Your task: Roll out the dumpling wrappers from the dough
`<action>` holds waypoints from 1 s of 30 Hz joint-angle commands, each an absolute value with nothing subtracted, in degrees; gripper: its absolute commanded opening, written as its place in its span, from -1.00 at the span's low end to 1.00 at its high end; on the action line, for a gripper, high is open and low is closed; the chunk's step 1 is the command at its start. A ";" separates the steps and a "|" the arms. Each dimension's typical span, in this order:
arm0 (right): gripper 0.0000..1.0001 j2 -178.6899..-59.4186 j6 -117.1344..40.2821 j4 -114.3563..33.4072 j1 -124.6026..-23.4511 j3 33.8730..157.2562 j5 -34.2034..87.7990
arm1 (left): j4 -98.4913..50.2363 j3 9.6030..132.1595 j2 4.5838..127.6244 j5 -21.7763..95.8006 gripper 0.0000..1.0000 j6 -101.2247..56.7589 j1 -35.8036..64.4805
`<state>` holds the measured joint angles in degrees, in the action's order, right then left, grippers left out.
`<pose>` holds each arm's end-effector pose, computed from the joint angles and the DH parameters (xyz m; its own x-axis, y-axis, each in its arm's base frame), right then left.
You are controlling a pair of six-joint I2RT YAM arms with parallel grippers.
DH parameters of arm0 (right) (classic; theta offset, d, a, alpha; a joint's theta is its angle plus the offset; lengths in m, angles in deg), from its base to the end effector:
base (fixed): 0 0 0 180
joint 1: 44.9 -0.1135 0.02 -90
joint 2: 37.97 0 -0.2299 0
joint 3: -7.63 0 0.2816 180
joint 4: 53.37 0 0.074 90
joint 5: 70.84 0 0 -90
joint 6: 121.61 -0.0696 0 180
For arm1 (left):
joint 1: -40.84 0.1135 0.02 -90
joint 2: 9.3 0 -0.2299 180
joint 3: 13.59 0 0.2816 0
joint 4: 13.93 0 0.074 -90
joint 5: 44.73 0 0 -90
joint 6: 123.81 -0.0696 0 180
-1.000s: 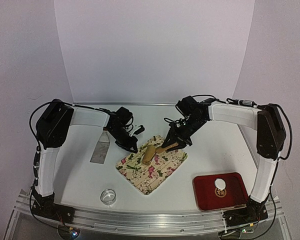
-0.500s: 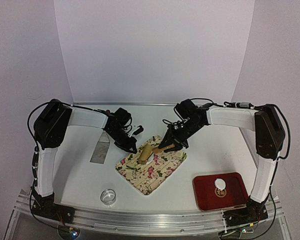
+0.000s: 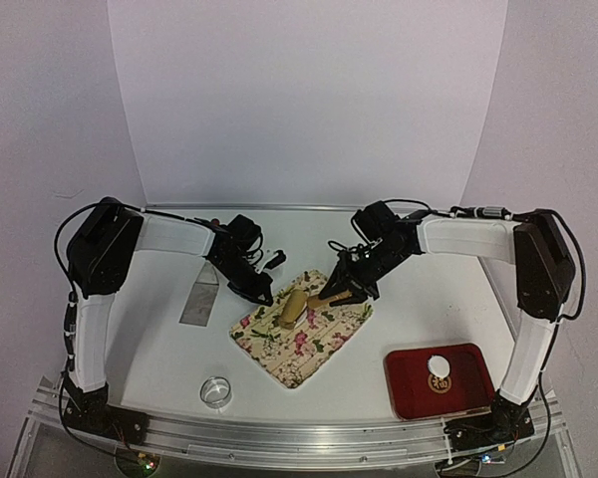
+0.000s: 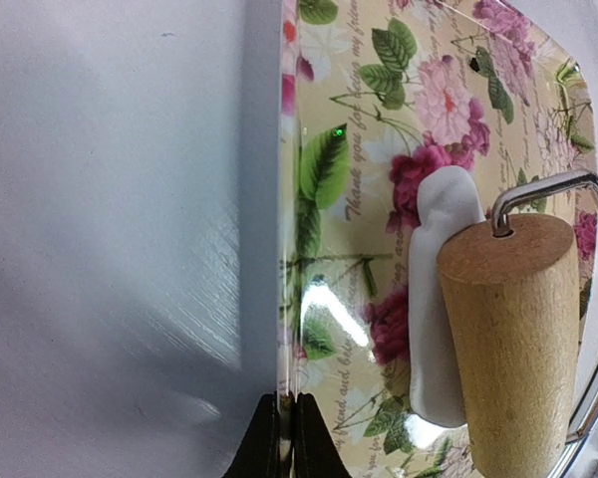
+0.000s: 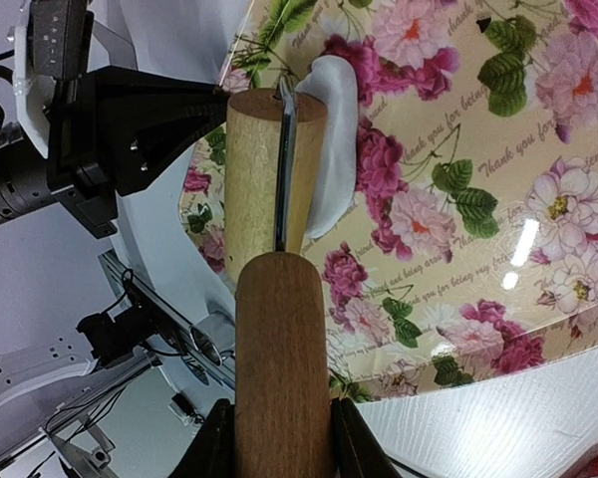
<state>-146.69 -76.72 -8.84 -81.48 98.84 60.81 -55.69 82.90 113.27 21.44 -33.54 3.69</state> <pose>0.3108 0.2883 0.1352 -0.9933 -0.0779 0.0850 0.0116 0.6653 0.7464 0.3406 -0.2933 0.0559 -0.7413 0.5563 -0.3754 0.6704 0.6397 -0.3760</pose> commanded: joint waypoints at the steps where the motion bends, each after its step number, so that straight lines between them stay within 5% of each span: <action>1: -1.00 -151.61 -80.57 6.77 -81.50 93.54 49.43 | -59.45 80.95 111.77 26.46 -1.00 -34.76 3.57; 30: -1.00 -156.72 -81.75 6.21 -79.74 86.23 45.26 | -59.29 78.78 110.56 27.35 -1.00 -34.50 3.57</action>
